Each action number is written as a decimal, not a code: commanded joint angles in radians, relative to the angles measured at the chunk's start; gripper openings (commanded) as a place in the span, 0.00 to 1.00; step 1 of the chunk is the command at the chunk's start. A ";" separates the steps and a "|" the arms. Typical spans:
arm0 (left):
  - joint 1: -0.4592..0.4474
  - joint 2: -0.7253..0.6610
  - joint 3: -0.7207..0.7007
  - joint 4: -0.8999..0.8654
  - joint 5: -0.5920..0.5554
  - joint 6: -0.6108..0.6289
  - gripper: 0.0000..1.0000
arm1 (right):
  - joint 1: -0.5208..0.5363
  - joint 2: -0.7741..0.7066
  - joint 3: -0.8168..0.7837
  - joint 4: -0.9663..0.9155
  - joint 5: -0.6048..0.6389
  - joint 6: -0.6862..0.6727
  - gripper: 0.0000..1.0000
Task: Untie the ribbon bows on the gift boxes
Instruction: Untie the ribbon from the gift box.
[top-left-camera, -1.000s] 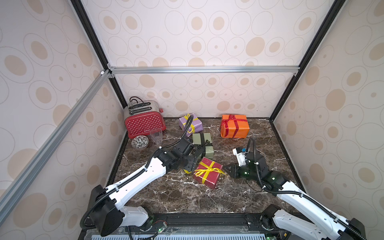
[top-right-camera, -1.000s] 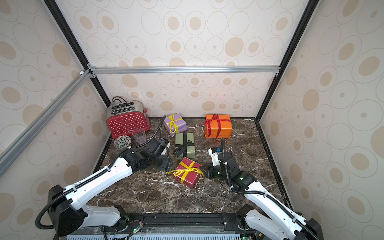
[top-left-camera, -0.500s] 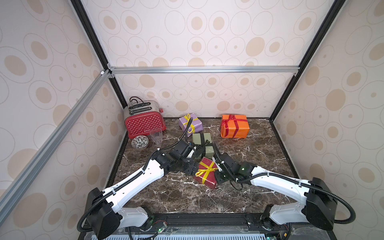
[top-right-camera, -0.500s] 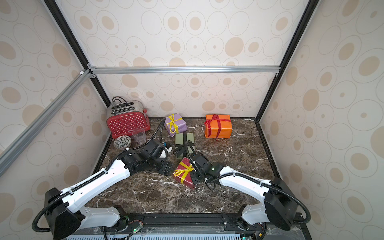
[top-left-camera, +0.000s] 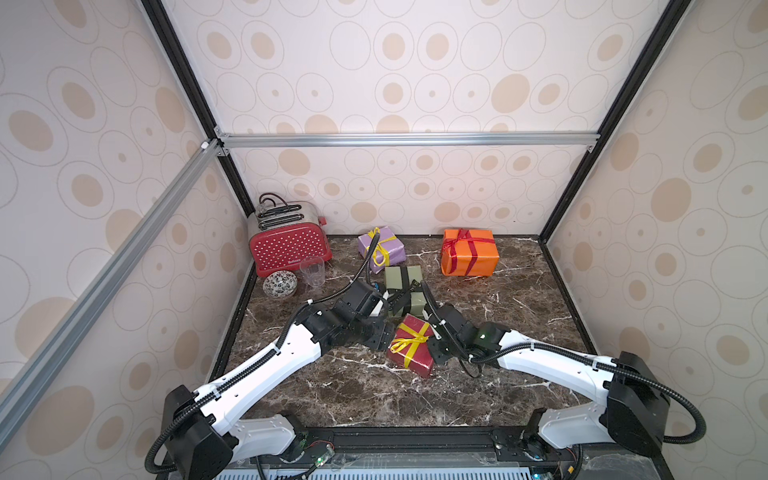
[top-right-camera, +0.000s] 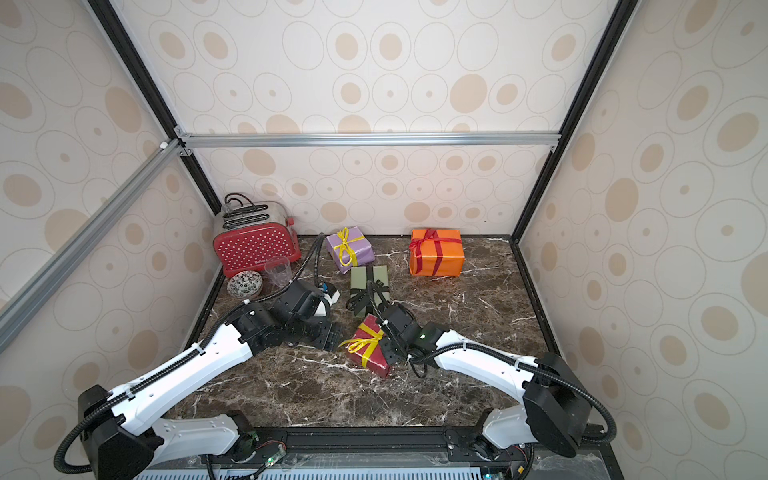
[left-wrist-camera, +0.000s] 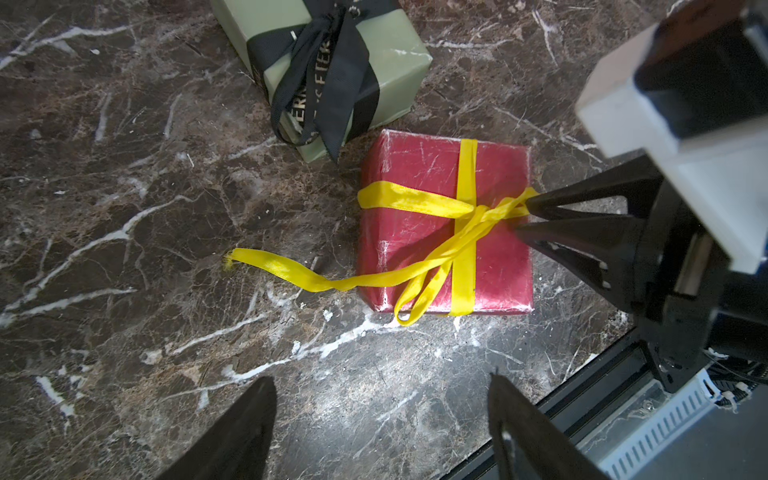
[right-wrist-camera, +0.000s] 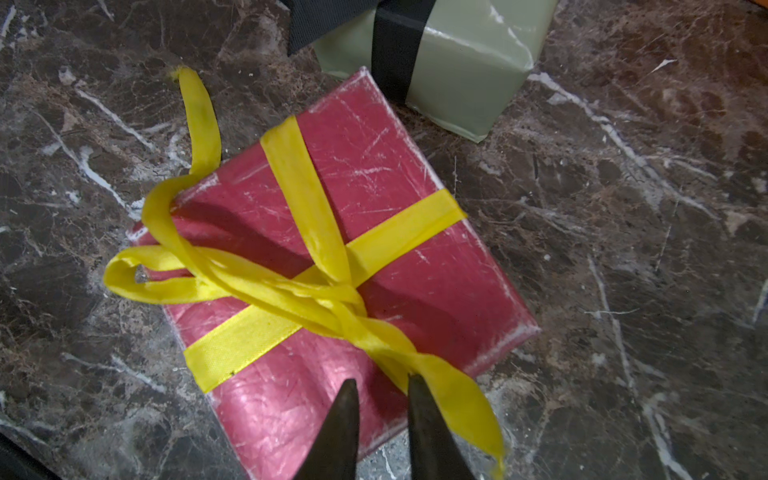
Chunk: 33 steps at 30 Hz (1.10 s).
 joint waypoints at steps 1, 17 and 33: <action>0.003 -0.026 -0.002 -0.004 -0.010 -0.005 0.80 | 0.009 0.024 0.025 -0.005 0.007 -0.018 0.24; 0.004 -0.031 -0.007 0.000 -0.016 -0.004 0.81 | 0.007 0.108 0.085 -0.057 0.092 -0.043 0.24; 0.004 -0.015 -0.011 -0.005 -0.068 -0.019 0.78 | -0.008 -0.010 -0.042 -0.043 0.026 -0.036 0.00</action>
